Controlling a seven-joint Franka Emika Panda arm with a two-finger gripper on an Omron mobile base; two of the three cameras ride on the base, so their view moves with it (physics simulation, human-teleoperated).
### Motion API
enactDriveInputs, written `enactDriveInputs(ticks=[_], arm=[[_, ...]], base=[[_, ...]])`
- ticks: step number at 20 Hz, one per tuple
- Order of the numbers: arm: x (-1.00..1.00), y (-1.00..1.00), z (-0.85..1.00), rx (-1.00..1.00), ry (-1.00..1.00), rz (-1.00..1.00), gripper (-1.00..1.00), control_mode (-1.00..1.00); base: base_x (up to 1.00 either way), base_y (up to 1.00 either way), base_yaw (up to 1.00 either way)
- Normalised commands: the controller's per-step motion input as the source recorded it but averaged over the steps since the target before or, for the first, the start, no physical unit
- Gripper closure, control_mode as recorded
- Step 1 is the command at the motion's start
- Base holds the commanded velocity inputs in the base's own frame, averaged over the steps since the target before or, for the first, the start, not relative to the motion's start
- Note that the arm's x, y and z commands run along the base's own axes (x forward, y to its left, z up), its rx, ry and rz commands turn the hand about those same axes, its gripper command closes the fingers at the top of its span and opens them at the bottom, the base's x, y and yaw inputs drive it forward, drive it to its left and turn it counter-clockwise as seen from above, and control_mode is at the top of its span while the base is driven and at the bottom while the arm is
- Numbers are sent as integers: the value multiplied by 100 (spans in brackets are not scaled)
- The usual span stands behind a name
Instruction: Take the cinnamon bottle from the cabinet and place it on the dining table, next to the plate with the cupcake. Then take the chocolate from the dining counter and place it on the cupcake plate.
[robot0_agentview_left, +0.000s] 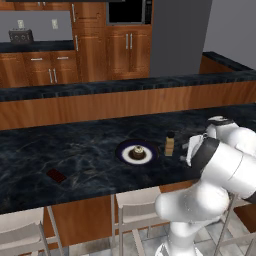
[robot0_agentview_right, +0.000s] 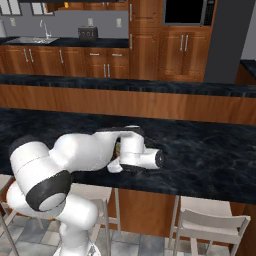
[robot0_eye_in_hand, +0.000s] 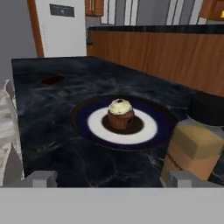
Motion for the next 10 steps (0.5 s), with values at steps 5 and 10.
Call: enactDriveInputs(ticks=[5,10], arm=[[-41,5,44,0,24,-27,-100,-100],[-37,35,34,0,25,-25,-100,-100]], base=[[0,0,0],[0,0,0]])
